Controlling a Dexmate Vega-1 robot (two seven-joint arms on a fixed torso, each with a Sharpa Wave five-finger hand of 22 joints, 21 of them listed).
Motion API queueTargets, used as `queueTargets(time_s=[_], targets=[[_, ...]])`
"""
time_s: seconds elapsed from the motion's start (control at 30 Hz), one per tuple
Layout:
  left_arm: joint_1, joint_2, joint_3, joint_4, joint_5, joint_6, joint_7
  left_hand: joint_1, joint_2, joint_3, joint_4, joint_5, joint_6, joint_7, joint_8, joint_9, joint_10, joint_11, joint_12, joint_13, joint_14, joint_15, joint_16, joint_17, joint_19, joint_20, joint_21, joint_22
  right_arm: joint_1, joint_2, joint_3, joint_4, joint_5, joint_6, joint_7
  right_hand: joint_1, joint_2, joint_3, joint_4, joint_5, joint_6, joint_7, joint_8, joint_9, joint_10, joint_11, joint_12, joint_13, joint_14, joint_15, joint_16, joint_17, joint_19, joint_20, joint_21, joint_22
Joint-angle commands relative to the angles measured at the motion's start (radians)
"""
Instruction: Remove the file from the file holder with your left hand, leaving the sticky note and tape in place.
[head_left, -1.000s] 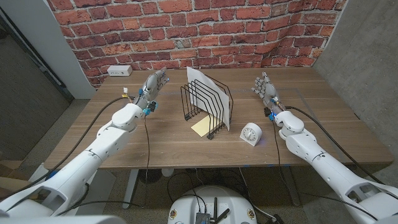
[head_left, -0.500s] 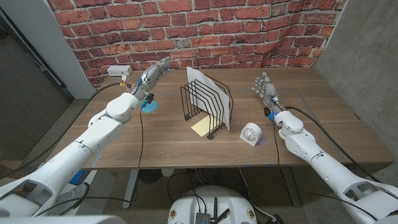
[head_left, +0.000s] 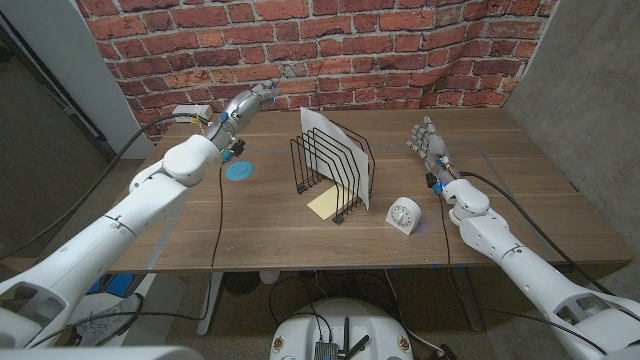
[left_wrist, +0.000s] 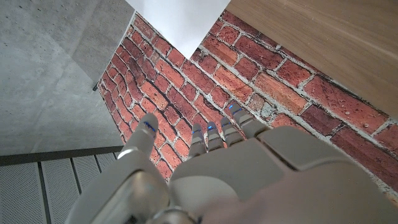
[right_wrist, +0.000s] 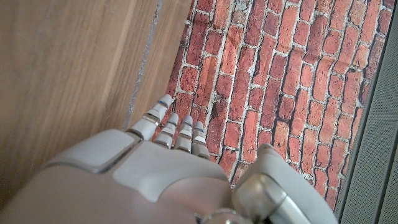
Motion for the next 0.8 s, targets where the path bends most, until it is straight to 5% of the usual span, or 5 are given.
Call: queueTargets(time_s=[0.03, 0.47, 0.8], targets=[[0.016, 0.108, -0.045, -0.107, 0.001, 0.049, -0.076, 0.035, -0.006, 0.007, -0.023, 0.006, 0.03, -0.013, 0.015, 0.003, 0.02, -0.007, 0.003, 0.003, 0.023, -0.044, 0.005, 0.003, 0.017, -0.084, -0.002, 0.002, -0.014, -0.025, 0.006, -0.029, 0.002, -0.022, 0.001, -0.003, 0.025, 0.004, -0.004, 0.007, 0.014, -0.001, 0.005, 0.002, 0.013, -0.003, 0.004, 0.0, 0.009, -0.005, 0.006, 0.001, 0.008, -0.001, -0.004, 0.002], [-0.043, 0.185, -0.05, -0.15, 0.024, 0.065, -0.191, 0.092, -0.017, 0.019, -0.031, 0.009, 0.071, -0.034, 0.022, 0.004, 0.051, -0.025, 0.003, 0.004, 0.051, -0.061, 0.006, 0.003, 0.032, -0.083, -0.003, 0.002, -0.03, -0.025, 0.01, -0.04, 0.0, -0.004, -0.006, -0.003, 0.026, 0.007, -0.005, 0.009, 0.017, 0.0, 0.004, 0.002, 0.016, -0.003, 0.004, 0.0, 0.011, -0.007, 0.007, -0.006, 0.011, -0.003, -0.005, 0.002], [-0.227, 0.186, 0.04, -0.107, 0.079, 0.07, -0.385, 0.151, -0.033, 0.025, -0.032, 0.011, 0.105, -0.066, 0.026, 0.005, 0.087, -0.044, 0.006, 0.005, 0.085, -0.088, 0.007, 0.003, 0.032, -0.069, -0.006, 0.002, -0.046, -0.021, 0.012, -0.052, -0.002, 0.001, -0.021, -0.003, 0.026, 0.008, -0.006, 0.009, 0.018, -0.001, 0.004, 0.002, 0.019, -0.003, 0.004, 0.0, 0.013, -0.007, 0.007, -0.01, 0.011, -0.003, -0.005, 0.002]])
